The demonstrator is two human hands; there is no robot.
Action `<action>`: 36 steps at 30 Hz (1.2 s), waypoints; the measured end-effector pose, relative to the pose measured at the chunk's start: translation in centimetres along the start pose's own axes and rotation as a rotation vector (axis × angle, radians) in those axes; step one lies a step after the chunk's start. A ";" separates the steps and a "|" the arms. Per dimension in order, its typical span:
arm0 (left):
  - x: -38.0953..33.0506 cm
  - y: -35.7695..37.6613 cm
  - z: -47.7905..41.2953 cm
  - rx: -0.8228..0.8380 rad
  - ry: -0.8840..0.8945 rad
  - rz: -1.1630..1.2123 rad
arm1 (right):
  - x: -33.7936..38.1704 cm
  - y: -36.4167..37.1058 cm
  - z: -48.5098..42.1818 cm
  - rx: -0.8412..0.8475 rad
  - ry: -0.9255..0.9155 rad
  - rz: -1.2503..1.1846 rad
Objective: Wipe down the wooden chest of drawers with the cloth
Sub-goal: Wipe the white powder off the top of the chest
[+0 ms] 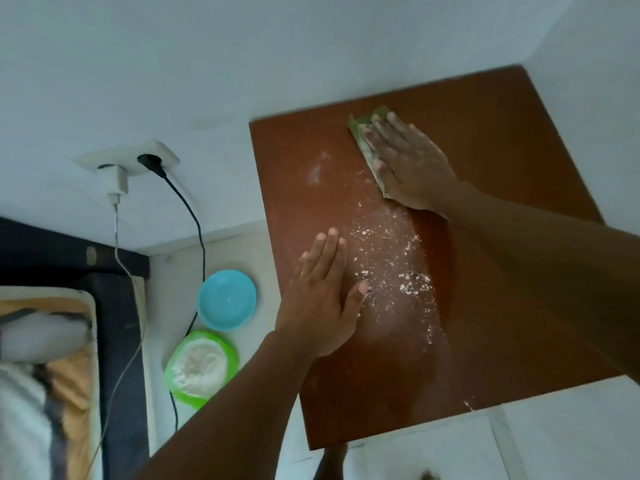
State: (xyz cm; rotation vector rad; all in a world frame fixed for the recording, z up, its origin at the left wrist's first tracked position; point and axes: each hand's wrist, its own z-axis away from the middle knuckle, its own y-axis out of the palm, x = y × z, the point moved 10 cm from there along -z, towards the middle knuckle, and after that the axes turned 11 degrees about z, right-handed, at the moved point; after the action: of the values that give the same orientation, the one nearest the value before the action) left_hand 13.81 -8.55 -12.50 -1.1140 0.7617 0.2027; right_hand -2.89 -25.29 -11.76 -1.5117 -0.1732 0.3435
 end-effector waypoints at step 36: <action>4.4 -3.4 2.1 0.023 0.032 -0.101 | 0.5 -6.2 -4.3 -0.105 0.125 -0.217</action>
State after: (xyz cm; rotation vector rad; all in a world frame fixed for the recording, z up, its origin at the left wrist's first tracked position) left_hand 19.74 -9.26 -12.40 -1.1328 0.7324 0.0910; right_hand -0.29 -29.30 -5.88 -1.5962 -0.2567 0.0666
